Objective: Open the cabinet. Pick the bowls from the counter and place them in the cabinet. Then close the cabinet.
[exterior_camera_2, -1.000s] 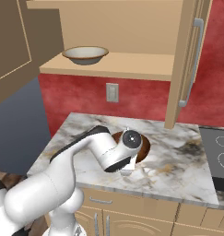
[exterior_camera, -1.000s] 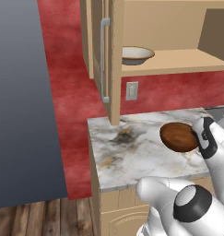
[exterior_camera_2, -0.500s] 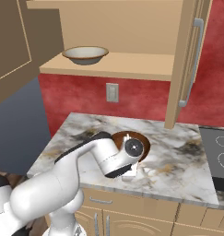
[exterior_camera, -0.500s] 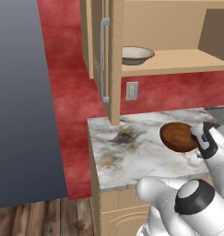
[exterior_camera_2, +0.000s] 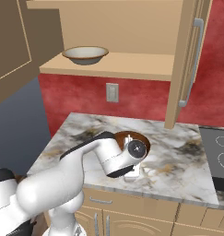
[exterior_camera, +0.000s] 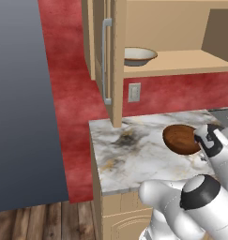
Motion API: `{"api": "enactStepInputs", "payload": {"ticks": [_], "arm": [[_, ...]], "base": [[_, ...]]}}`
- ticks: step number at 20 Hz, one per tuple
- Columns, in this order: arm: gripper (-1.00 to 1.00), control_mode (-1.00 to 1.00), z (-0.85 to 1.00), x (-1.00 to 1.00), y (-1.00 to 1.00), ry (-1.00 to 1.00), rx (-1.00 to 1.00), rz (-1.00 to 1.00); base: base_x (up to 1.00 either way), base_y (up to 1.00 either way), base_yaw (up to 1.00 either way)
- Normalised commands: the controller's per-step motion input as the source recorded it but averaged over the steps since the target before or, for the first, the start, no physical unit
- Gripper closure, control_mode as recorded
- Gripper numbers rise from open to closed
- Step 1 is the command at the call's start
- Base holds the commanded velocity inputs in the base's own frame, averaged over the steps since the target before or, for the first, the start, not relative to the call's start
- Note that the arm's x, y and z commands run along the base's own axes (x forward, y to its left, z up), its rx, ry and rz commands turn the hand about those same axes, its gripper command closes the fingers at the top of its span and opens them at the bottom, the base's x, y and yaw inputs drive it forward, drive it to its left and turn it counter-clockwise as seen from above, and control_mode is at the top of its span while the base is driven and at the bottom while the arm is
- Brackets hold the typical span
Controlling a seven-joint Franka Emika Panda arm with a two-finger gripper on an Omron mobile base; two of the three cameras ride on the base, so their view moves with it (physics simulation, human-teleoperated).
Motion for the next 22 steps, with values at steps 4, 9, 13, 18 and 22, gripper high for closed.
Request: {"api": "enactStepInputs", "payload": {"ticks": [4,9,13,18,22], "arm": [[-1.00,-1.00,-0.10,0.15,-0.08,0.00,0.00,0.02],[-1.00,-1.00,-0.20,0.11,-0.03,0.00,0.00,0.01],[-1.00,-1.00,-0.10,0.08,0.00,0.00,0.00,0.00],[-1.00,-1.00,0.00,0.10,0.00,0.01,0.00,0.00],[-1.00,-1.00,-0.07,0.09,0.00,0.03,0.00,0.00]], "base": [[0.00,0.00,0.00],[0.00,0.00,0.00],[0.00,0.00,0.00],[0.00,0.00,0.00],[0.00,0.00,0.00]]}}
